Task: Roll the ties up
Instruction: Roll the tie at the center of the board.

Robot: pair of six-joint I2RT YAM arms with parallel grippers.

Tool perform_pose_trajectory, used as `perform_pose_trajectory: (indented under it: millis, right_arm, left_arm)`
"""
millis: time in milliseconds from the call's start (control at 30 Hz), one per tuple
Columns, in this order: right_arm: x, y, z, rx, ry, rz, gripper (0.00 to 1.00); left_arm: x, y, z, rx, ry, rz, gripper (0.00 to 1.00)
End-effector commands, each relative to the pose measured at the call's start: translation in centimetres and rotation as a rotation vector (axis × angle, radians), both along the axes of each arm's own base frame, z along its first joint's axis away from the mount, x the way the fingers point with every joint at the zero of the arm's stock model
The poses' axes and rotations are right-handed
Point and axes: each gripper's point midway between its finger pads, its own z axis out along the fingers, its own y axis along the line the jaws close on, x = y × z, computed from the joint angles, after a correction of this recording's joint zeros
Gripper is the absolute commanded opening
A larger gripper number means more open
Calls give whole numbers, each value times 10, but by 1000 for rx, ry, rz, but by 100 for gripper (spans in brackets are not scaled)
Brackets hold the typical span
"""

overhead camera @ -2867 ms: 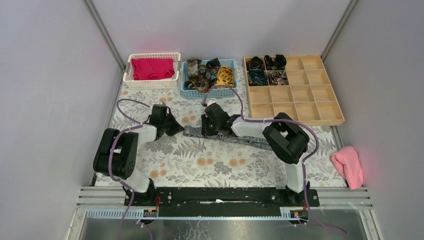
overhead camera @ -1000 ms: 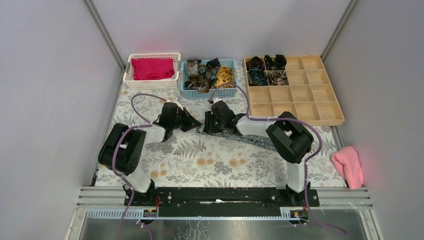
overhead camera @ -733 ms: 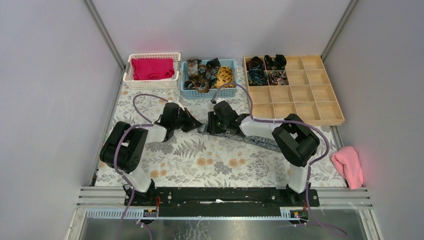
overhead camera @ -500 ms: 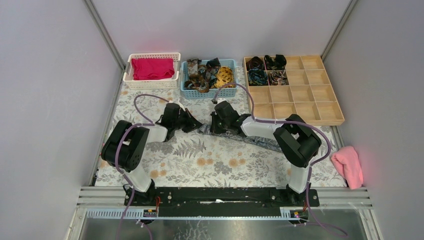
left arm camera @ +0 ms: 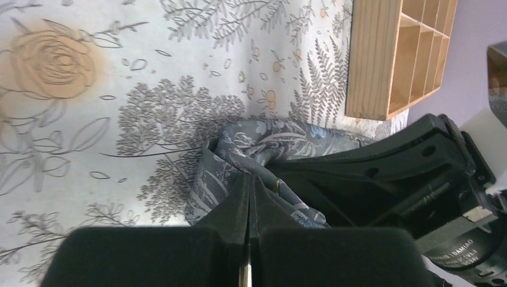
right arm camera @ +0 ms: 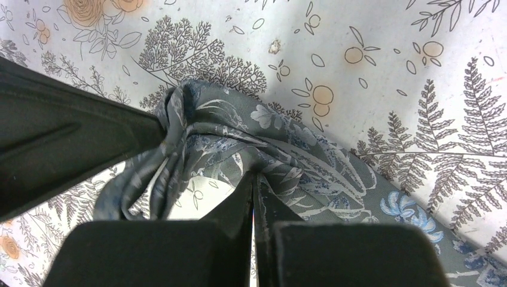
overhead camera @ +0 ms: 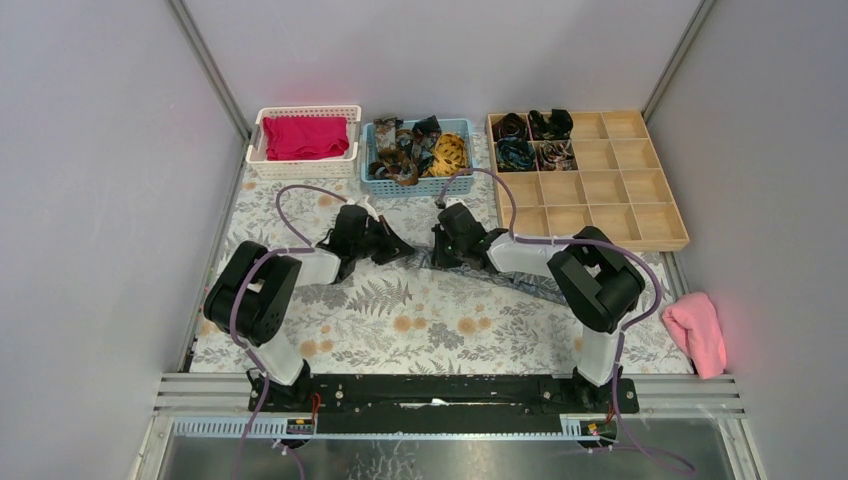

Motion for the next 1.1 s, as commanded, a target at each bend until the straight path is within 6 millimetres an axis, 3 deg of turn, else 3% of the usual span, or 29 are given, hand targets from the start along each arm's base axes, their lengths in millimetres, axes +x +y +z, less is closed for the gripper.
perform_pose_trajectory:
  millis: [0,267,433,533,700,933,1067]
  right_arm:
    - [8,9,1,47,5,26,0]
    - [2,35,-4,140,67,92,0]
    - [8,28,0,103,51,59,0]
    - [12,23,9,85,31,39,0]
    - [16,15,23,62,-8,14,14]
    - [12,-5,56,51,-75,-32,17]
    - [1,1,71,93,-69,30,18]
  left_arm:
    - [7,-17,17,-25,-56,-26,0]
    - [8,-31,12,-24,-49,-49,0]
    - [14,-32,-3,-1,-33,-45,0]
    - [17,-32,-12,7,-17,-39,0]
    - [18,-33,-21,10,-2,-41,0]
    - [20,-33,-26,22,2,-41,0]
    - [22,-34,-30,26,8,-39,0]
